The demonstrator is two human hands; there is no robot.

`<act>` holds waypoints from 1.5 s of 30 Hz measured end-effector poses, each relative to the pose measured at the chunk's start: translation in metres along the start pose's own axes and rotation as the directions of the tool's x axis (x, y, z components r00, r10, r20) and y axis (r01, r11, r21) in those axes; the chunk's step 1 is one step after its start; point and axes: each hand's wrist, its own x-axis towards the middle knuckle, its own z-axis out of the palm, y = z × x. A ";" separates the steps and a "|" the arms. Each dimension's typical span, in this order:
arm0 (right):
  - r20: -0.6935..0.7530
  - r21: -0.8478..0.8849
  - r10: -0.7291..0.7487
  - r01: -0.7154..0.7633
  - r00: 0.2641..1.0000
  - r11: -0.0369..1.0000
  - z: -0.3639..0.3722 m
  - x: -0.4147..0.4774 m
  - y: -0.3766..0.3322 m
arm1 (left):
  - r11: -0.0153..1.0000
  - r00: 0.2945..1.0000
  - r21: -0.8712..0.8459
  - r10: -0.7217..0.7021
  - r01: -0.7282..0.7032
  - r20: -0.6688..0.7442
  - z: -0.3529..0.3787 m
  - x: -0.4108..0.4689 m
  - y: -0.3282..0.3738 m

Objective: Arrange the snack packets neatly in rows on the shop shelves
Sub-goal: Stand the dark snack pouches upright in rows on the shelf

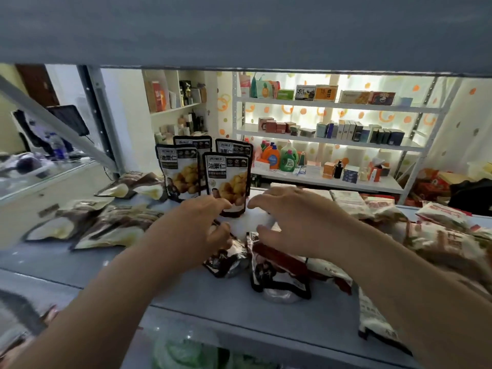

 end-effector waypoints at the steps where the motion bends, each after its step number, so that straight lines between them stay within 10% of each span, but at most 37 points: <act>1: -0.001 -0.004 -0.001 0.001 1.000 1.000 0.001 0.002 -0.013 | 1.000 1.000 0.000 -0.015 0.015 0.011 -0.003 -0.008 -0.011; 33: 0.187 0.162 0.127 -0.158 0.974 0.974 0.114 0.058 -0.204 | 0.997 0.997 0.037 -0.066 0.065 0.028 0.001 -0.086 -0.229; 40: -0.127 0.109 0.100 -0.086 0.987 0.990 0.103 0.046 -0.206 | 0.993 0.993 0.027 0.117 -0.117 -0.014 -0.003 -0.086 -0.223; 45: -0.431 0.266 0.245 -0.138 0.868 0.954 0.086 0.039 -0.195 | 0.987 0.984 -0.008 0.159 -0.160 -0.078 -0.001 -0.081 -0.215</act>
